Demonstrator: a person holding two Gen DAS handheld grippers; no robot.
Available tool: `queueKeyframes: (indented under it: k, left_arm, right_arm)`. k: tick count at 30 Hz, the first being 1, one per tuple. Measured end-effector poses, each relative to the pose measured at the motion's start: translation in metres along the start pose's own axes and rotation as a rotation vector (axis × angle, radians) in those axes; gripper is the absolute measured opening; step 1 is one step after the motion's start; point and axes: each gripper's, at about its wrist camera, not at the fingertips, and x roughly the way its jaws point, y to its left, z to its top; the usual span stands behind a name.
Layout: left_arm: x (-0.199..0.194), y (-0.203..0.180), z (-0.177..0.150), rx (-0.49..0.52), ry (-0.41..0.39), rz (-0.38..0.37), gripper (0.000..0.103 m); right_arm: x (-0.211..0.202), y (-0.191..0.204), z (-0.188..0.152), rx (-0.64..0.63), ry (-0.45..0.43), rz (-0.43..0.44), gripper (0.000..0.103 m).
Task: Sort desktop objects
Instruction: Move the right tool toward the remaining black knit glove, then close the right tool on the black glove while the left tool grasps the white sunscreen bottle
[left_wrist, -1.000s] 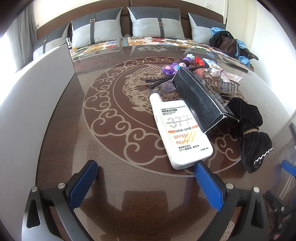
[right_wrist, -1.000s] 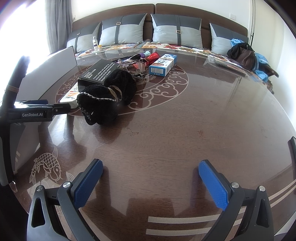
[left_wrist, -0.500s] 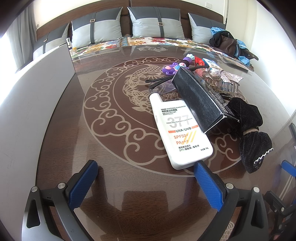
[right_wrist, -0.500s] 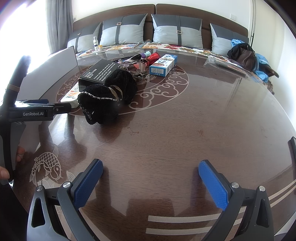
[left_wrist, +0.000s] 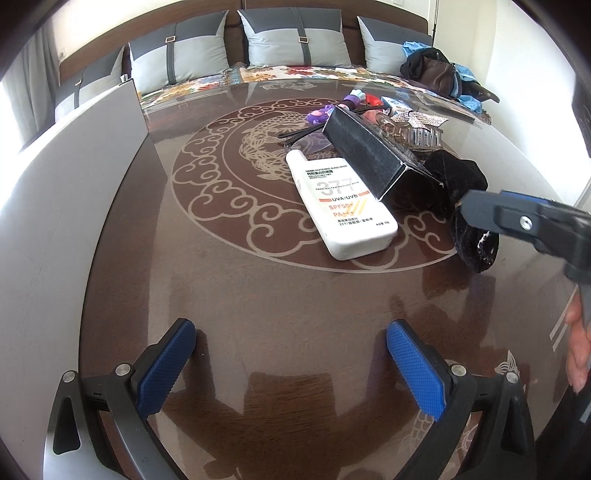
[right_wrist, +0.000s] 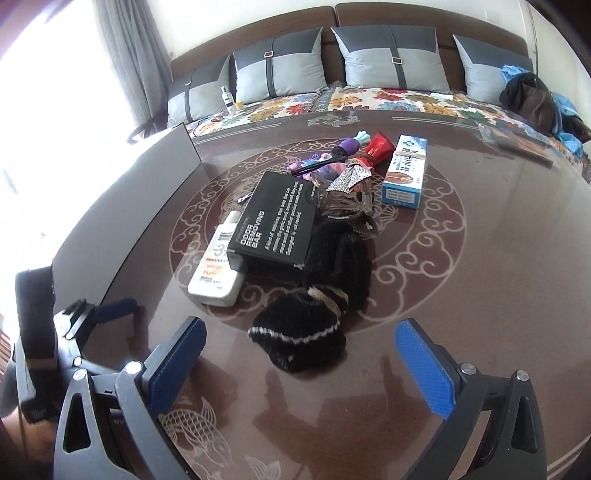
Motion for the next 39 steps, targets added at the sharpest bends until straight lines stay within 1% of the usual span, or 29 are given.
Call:
queueKeyframes:
  k: [2, 3, 4, 5, 7, 9, 10, 12, 15, 18, 20, 21, 22, 23, 24, 25, 27, 28, 31, 33, 34, 35, 37, 38, 39]
  left_arm:
    - [-0.001, 0.001, -0.001, 0.012, 0.023, -0.008, 0.103]
    - [-0.001, 0.001, 0.000, 0.016, 0.042, -0.010, 0.103]
    - [-0.001, 0.001, 0.001, 0.015, 0.061, -0.009, 0.103]
    - [-0.001, 0.001, 0.002, 0.009, 0.072, -0.007, 0.103]
    - [0.000, -0.001, 0.007, -0.015, 0.062, -0.038, 0.103]
    - [0.004, -0.004, 0.015, -0.040, 0.042, -0.086, 0.103]
    - [0.008, -0.008, 0.021, -0.046, 0.041, -0.086, 0.103]
    - [0.018, -0.018, 0.033, -0.043, 0.042, -0.059, 0.103]
    - [0.034, -0.029, 0.052, -0.032, 0.058, 0.022, 0.103]
    - [0.043, -0.029, 0.068, -0.061, 0.065, 0.037, 0.103]
    - [0.045, -0.026, 0.072, -0.054, 0.066, 0.026, 0.102]
    - [0.043, -0.026, 0.072, -0.043, 0.049, 0.022, 0.096]
    - [0.040, -0.025, 0.070, -0.030, 0.023, 0.021, 0.077]
    - [0.036, -0.024, 0.068, -0.022, 0.010, 0.022, 0.067]
    - [0.033, -0.022, 0.067, -0.021, 0.006, 0.015, 0.053]
    - [0.030, -0.020, 0.063, -0.021, 0.010, 0.008, 0.050]
    - [0.019, -0.015, 0.049, -0.023, 0.005, -0.017, 0.050]
    - [0.013, -0.015, 0.039, -0.018, 0.003, -0.019, 0.050]
    - [-0.009, -0.015, 0.007, 0.011, 0.007, -0.014, 0.050]
    - [-0.019, -0.016, -0.006, 0.026, 0.012, -0.028, 0.051]
    - [-0.021, -0.017, -0.009, 0.035, 0.019, -0.041, 0.059]
    - [-0.021, -0.018, -0.011, 0.044, 0.032, -0.050, 0.077]
    - [-0.016, -0.021, -0.012, 0.067, 0.061, -0.025, 0.095]
    - [-0.015, -0.023, -0.011, 0.078, 0.055, -0.015, 0.096]
    - [-0.015, -0.024, -0.011, 0.083, 0.050, -0.009, 0.096]
  right_arm:
    - [0.016, 0.002, 0.014, -0.008, 0.029, -0.016, 0.086]
    - [0.023, 0.001, 0.017, -0.018, 0.052, -0.018, 0.065]
    - [0.027, -0.001, 0.018, -0.026, 0.075, -0.021, 0.046]
    - [0.028, -0.004, 0.016, -0.033, 0.085, -0.024, 0.040]
    - [0.017, -0.011, 0.007, -0.037, 0.059, -0.023, 0.037]
    - [0.002, -0.023, -0.009, -0.027, 0.041, -0.037, 0.037]
    - [-0.006, -0.029, -0.018, -0.015, 0.030, -0.039, 0.037]
    - [-0.023, -0.040, -0.036, 0.013, 0.001, -0.044, 0.037]
    - [-0.044, -0.051, -0.058, 0.045, -0.050, -0.054, 0.037]
    - [-0.056, -0.057, -0.060, 0.095, -0.074, -0.028, 0.037]
    - [-0.061, -0.059, -0.055, 0.097, -0.105, -0.021, 0.037]
    - [-0.062, -0.061, -0.054, 0.095, -0.115, -0.025, 0.037]
    - [-0.061, -0.063, -0.053, 0.096, -0.115, -0.031, 0.037]
    - [-0.059, -0.065, -0.053, 0.102, -0.109, -0.034, 0.037]
    - [-0.056, -0.068, -0.054, 0.116, -0.099, -0.033, 0.037]
    - [-0.054, -0.072, -0.054, 0.135, -0.092, -0.028, 0.037]
    - [-0.054, -0.077, -0.054, 0.162, -0.086, -0.012, 0.037]
    - [-0.054, -0.077, -0.053, 0.159, -0.080, -0.009, 0.037]
    - [-0.053, -0.070, -0.053, 0.117, -0.033, 0.011, 0.037]
    - [-0.052, -0.064, -0.055, 0.085, 0.004, 0.023, 0.037]
    - [-0.051, -0.061, -0.056, 0.073, 0.016, 0.022, 0.039]
    - [-0.050, -0.059, -0.057, 0.065, 0.026, 0.021, 0.043]
    - [-0.047, -0.058, -0.060, 0.055, 0.043, 0.012, 0.069]
    - [-0.045, -0.058, -0.061, 0.051, 0.050, 0.007, 0.072]
    - [-0.043, -0.056, -0.060, 0.044, 0.057, 0.003, 0.072]
